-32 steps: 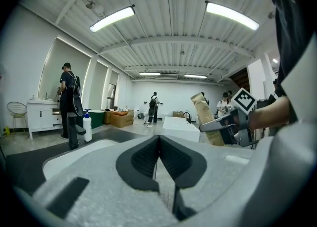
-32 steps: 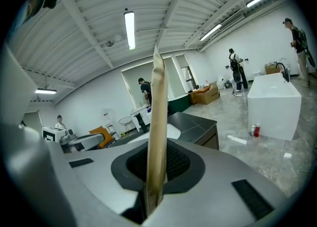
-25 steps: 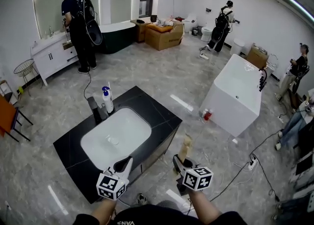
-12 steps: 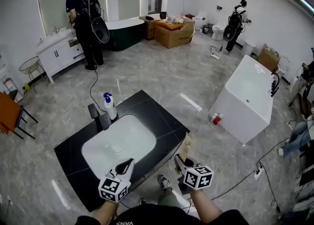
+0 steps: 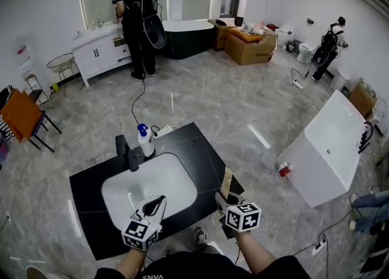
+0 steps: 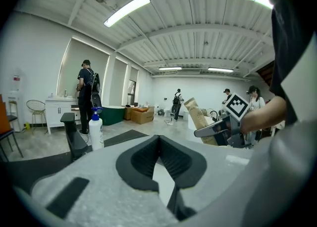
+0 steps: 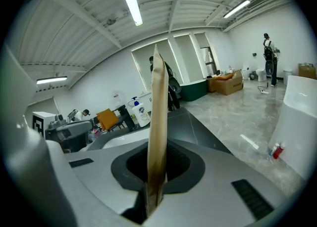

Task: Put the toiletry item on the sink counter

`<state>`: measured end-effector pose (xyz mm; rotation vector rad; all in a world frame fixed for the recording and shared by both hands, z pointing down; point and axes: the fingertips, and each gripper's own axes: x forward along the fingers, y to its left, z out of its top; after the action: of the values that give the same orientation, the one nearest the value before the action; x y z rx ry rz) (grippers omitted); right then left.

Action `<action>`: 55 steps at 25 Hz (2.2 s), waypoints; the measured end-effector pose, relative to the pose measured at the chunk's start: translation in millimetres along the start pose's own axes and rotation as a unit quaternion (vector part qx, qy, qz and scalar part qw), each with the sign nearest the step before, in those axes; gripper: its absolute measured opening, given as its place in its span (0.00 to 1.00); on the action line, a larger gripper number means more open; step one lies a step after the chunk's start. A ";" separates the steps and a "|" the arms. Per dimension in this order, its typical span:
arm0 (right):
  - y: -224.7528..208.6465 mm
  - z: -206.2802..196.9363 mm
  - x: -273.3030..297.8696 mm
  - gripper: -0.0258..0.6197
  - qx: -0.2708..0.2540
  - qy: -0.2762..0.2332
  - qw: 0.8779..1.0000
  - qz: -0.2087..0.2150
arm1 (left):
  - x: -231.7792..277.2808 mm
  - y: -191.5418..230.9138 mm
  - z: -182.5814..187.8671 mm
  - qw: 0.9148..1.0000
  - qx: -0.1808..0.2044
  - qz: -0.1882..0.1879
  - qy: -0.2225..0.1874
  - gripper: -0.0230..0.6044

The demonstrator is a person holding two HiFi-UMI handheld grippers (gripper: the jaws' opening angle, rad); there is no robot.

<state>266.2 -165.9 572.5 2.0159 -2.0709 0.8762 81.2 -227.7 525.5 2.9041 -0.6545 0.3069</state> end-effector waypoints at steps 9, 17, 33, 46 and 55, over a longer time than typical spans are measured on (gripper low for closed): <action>-37.9 10.4 68.6 0.08 -0.072 0.074 0.994 0.040 | 20.6 13.0 3.1 0.996 -0.026 0.085 -0.006 0.05; -54.8 9.8 130.0 0.08 -0.104 0.125 0.985 0.065 | 11.8 26.4 -5.3 0.987 -0.033 0.159 -0.006 0.05; -56.6 8.8 217.2 0.08 -0.136 0.163 0.975 0.071 | 3.2 37.4 -21.0 0.975 -0.054 0.215 -0.010 0.05; -57.3 3.0 252.3 0.08 -0.143 0.178 0.971 0.068 | -3.9 43.9 -34.4 0.968 -0.062 0.245 0.000 0.05; -58.0 5.0 264.0 0.09 -0.126 0.178 0.974 0.065 | -1.4 43.0 -35.7 0.967 -0.066 0.246 0.003 0.05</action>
<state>295.0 -396.6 710.5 1.4865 -2.0055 0.8678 55.3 -258.8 564.1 2.5751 -1.3384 0.3104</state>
